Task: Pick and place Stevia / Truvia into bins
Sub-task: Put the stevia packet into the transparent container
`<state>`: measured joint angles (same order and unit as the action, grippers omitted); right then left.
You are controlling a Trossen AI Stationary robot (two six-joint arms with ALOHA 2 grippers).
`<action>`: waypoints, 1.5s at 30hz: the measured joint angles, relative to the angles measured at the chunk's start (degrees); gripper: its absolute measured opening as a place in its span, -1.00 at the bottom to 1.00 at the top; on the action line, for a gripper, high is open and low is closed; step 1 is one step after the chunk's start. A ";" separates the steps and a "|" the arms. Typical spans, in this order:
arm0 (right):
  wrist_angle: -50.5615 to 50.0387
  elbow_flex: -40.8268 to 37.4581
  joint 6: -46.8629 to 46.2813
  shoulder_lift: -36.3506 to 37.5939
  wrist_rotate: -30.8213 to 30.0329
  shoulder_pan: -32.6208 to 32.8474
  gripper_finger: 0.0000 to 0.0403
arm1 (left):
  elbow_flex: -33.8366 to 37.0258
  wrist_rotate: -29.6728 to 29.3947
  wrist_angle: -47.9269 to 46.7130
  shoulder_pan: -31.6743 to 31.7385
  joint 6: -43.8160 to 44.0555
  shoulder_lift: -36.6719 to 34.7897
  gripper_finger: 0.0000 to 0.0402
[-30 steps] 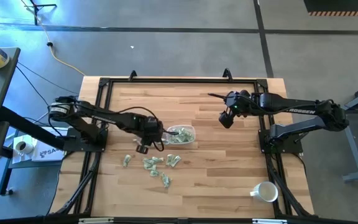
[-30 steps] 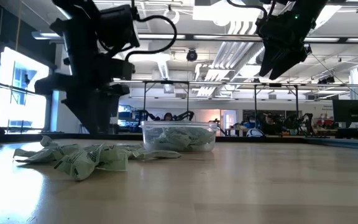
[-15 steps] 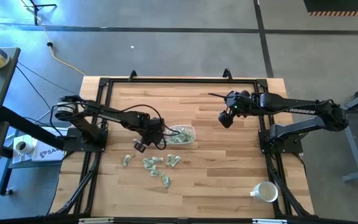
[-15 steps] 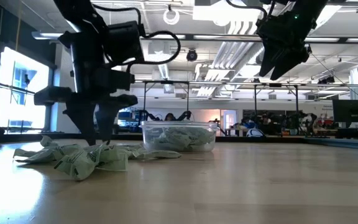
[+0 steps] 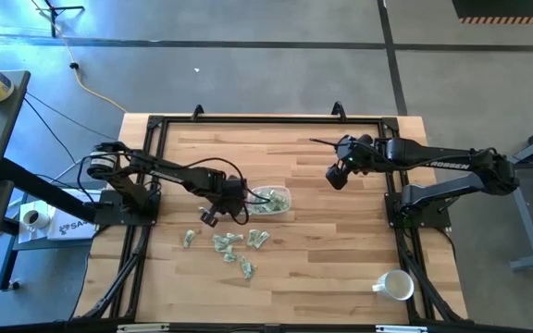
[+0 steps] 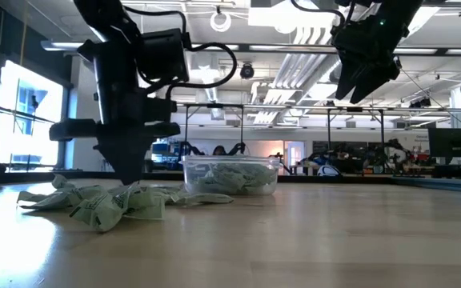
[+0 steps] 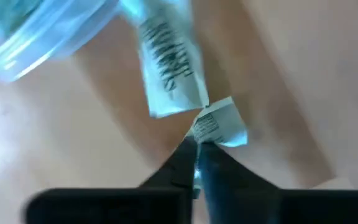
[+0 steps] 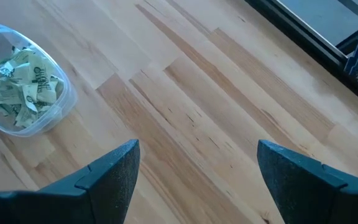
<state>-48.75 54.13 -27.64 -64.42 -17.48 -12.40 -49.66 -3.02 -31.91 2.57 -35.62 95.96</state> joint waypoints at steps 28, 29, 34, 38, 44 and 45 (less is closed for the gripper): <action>-0.83 0.00 2.14 -0.02 -1.05 0.03 0.56 | -19.79 5.68 1.29 2.51 27.50 6.17 -0.77; -0.88 0.00 2.16 -0.02 -1.05 0.02 0.56 | -19.81 5.72 1.88 2.54 28.89 6.13 -0.73; -1.14 0.00 2.84 -0.02 -1.20 0.04 0.56 | -19.85 5.34 1.38 2.72 29.92 5.03 -0.37; -1.16 0.00 3.65 -0.02 -1.15 0.02 0.56 | -20.81 5.01 -4.62 2.61 32.22 3.89 0.01; -1.35 0.00 4.64 -0.02 -0.83 0.02 0.56 | -21.77 4.67 -19.22 1.54 24.30 -0.21 0.32; -1.33 0.00 5.13 -0.02 -0.86 0.02 0.56 | -20.64 5.20 -19.17 1.41 20.81 -0.41 0.32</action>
<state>-50.09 54.13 -22.51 -64.45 -18.34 -12.38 -70.30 2.18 -51.08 3.98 -14.80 95.55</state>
